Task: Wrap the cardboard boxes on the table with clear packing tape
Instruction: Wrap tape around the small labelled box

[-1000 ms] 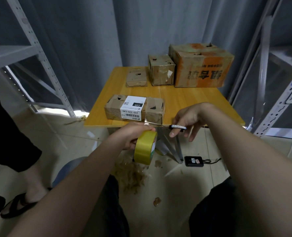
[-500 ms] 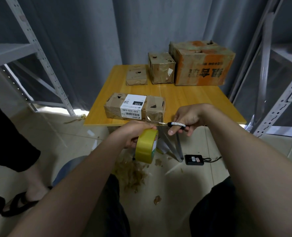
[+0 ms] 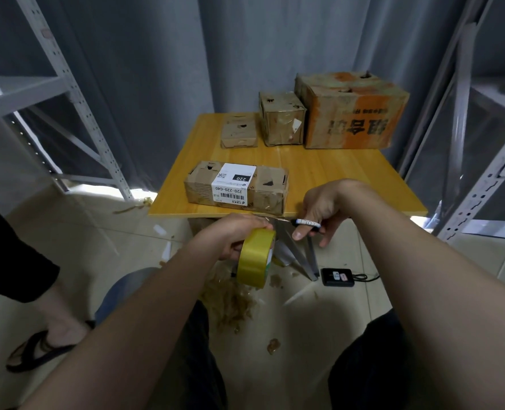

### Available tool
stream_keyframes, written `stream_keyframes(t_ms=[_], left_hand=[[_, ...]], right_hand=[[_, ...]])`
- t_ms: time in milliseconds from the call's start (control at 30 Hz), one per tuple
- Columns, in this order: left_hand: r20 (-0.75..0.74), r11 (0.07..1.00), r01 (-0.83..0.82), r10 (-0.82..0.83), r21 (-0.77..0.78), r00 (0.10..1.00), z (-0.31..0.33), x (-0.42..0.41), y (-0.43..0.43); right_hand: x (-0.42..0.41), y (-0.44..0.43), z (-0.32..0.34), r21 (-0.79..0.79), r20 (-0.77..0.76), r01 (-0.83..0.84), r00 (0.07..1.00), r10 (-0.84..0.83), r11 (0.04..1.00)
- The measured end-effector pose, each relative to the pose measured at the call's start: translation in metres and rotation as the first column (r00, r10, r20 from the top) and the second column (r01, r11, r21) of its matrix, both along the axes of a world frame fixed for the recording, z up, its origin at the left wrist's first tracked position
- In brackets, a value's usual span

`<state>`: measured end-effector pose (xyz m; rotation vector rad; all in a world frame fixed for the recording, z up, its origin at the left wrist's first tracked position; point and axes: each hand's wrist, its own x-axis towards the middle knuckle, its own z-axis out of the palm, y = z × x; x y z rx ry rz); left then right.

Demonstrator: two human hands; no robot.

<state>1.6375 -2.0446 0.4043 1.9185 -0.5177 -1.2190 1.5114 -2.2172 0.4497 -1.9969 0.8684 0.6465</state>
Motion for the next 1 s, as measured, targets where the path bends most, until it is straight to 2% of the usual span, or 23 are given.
stream_keyframes(t_ms=[200, 367, 433, 500, 633, 700, 767, 800, 933, 1000], left_hand=[[-0.059, 0.995, 0.070, -0.066, 0.073, 0.996, 0.006, -0.001, 0.000], [-0.032, 0.971, 0.199, -0.197, 0.131, 0.980, 0.020, 0.001, -0.004], [0.001, 0.964, 0.219, -0.222, 0.148, 0.975, 0.021, 0.001, -0.006], [0.001, 0.965, 0.220, -0.223, 0.145, 0.975, 0.021, 0.000, -0.009], [0.017, 0.961, 0.238, -0.243, 0.141, 0.970, 0.027, -0.005, -0.016], [0.038, 0.957, 0.251, -0.259, 0.148, 0.965, 0.030, -0.007, -0.019], [0.057, 0.951, 0.272, -0.283, 0.150, 0.958, 0.032, -0.008, -0.020], [0.064, 0.948, 0.280, -0.292, 0.149, 0.954, 0.033, -0.008, -0.021], [0.061, 0.946, 0.290, -0.301, 0.145, 0.952, 0.032, -0.005, -0.022], [0.058, 0.949, 0.284, -0.294, 0.140, 0.954, 0.031, -0.002, -0.019]], right_hand=[[-0.011, -0.002, 0.019, -0.001, 0.039, -0.032, 0.999, 0.032, 0.999], [-0.037, -0.013, 0.054, 0.090, 0.034, 0.005, 0.999, -0.008, 0.996], [-0.047, -0.019, 0.062, 0.110, 0.099, 0.066, 0.992, -0.077, 0.992], [-0.050, -0.024, 0.061, 0.091, 0.228, 0.156, 0.958, -0.173, 0.984], [-0.043, -0.035, 0.035, -0.115, 0.387, 0.370, 0.871, -0.301, 0.922], [-0.035, -0.041, 0.017, -0.348, 0.378, 0.442, 0.873, -0.307, 0.827], [-0.028, -0.042, 0.004, -0.554, 0.316, 0.424, 0.903, -0.291, 0.716], [-0.025, -0.040, 0.000, -0.604, 0.286, 0.397, 0.917, -0.277, 0.691], [-0.012, -0.034, 0.001, -0.621, 0.173, 0.295, 0.955, -0.240, 0.727], [-0.006, -0.032, 0.003, -0.627, 0.167, 0.287, 0.957, -0.235, 0.724]])
